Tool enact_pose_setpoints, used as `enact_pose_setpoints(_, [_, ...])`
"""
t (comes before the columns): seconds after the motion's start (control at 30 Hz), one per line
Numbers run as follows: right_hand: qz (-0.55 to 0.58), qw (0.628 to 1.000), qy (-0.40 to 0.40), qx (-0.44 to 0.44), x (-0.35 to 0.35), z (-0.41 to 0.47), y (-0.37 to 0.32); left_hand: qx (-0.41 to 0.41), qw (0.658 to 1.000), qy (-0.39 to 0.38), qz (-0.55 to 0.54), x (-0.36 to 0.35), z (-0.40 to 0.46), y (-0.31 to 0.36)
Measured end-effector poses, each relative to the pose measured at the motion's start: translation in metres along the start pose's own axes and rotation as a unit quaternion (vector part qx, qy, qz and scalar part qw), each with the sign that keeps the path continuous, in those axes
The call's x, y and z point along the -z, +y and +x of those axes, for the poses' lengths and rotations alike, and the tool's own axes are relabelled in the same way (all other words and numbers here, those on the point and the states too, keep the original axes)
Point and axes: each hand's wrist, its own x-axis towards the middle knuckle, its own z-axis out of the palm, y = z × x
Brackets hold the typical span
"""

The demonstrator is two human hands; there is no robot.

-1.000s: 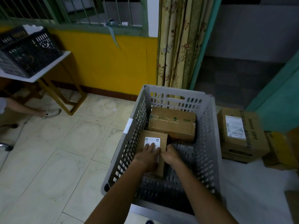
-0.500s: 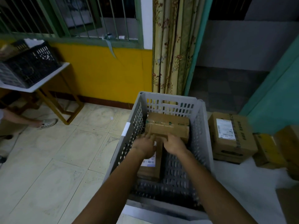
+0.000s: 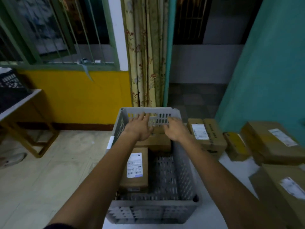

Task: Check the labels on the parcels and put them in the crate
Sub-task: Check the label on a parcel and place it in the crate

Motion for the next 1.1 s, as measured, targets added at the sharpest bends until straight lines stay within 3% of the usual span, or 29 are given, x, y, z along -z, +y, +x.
enact_pose_setpoints(0.3, [-0.068, 0.996, 0.043, -0.040, 0.072, -0.034, 0.082, -0.052, 0.998, 0.022, -0.007, 0.033, 0.005, 0.092])
enact_pose_setpoints(0.67, [-0.032, 0.984, 0.123, -0.129, 0.188, -0.109, 0.259, -0.086, 0.996, 0.009, -0.031, 0.024, 0.013, 0.300])
enact_pose_setpoints(0.87, [0.004, 0.981, 0.124, -0.148, 0.208, -0.140, 0.327, -0.103, 0.994, -0.002, -0.044, 0.001, 0.023, 0.382])
enact_pose_setpoints(1.1, [0.025, 0.983, 0.099, -0.156, 0.203, -0.135, 0.368, -0.105, 0.993, -0.015, -0.046, -0.017, 0.046, 0.426])
